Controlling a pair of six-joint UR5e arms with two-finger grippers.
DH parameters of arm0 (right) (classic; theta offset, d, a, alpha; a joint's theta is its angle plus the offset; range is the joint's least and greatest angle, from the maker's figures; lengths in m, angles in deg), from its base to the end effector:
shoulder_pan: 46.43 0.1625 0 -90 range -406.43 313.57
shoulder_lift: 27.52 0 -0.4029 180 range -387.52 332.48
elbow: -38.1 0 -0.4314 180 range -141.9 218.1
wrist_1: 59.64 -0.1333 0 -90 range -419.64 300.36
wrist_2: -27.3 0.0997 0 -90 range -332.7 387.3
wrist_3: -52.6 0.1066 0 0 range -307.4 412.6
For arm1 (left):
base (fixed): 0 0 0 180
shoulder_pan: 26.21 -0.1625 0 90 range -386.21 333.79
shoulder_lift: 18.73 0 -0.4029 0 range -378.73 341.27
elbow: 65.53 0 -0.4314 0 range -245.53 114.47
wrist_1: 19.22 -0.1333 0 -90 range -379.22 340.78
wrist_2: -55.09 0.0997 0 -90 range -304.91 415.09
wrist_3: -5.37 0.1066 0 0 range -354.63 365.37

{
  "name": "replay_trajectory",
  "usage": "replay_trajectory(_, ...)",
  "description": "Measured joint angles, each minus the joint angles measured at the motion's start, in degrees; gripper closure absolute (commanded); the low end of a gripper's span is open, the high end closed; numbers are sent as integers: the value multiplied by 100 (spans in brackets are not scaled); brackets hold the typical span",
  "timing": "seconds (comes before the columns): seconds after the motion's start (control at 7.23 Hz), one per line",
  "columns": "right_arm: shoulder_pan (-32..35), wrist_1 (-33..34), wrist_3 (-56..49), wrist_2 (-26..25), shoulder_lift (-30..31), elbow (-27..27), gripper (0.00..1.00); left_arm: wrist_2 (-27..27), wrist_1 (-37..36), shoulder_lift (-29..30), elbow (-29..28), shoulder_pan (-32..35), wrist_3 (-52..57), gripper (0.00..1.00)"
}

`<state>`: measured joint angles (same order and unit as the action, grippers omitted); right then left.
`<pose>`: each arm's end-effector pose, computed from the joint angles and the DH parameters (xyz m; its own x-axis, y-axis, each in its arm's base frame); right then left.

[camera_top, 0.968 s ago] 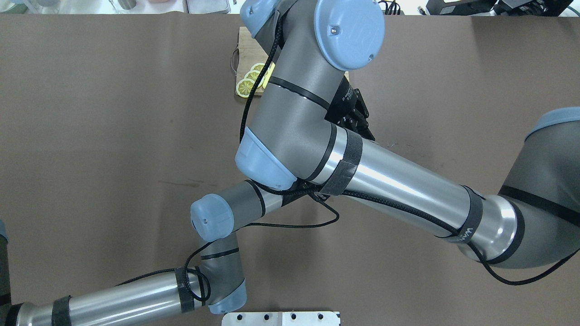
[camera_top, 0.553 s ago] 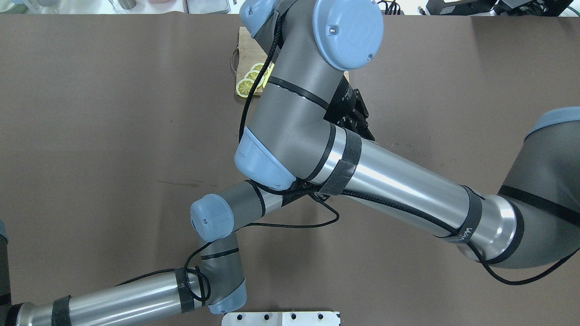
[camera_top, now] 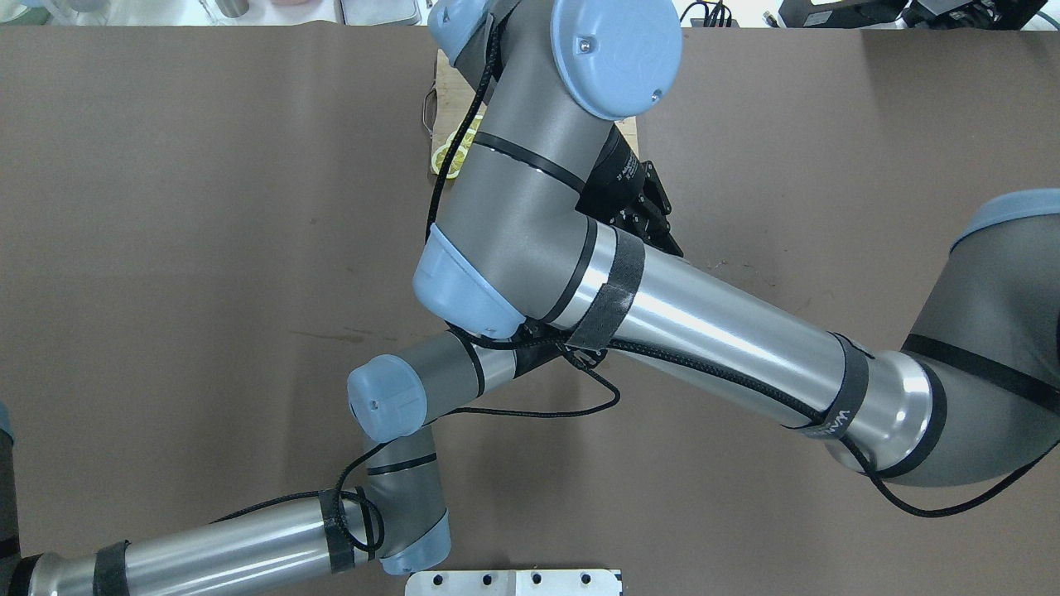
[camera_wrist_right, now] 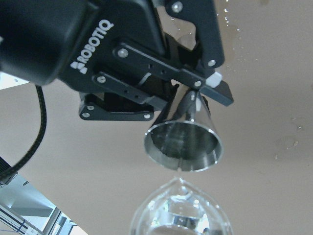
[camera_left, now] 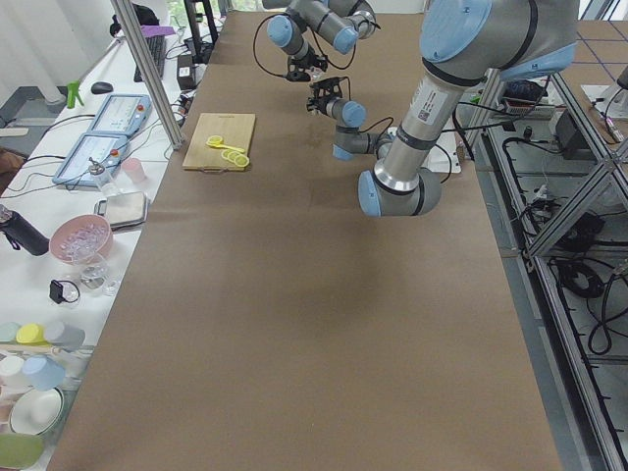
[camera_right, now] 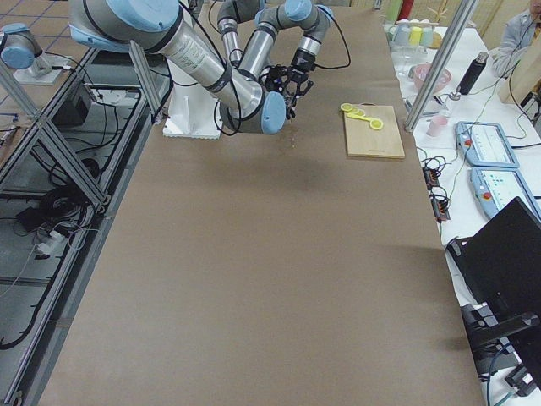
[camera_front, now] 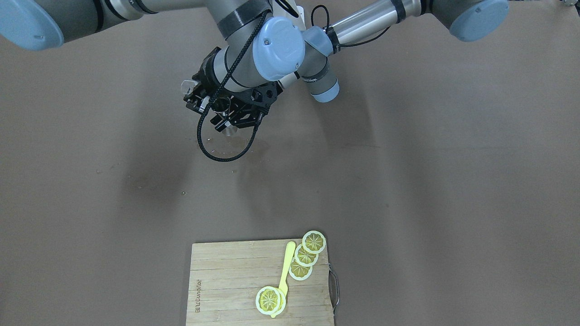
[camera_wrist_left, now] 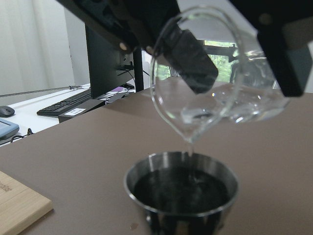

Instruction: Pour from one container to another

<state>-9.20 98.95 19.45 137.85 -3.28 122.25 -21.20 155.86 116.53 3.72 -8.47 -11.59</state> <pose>-0.4732 -0.4800 0.0684 0.0792 -0.9244 0.3731 0.9918 0.1106 0.0634 0.6592 -0.3774 0.1385 0.3934 0.8498 -0.3508 0.4538 0.1524 0.8780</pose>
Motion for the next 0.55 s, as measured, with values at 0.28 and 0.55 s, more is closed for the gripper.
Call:
replay_trajectory(0.28, 3, 205, -115, -11, -55, -24, 100, 0, 0, 0, 1, -1, 0, 100)
replay_trajectory(0.55, 4, 337, -151, -10, -123, -101, 100, 0, 0, -4, 1, -1, 0, 100)
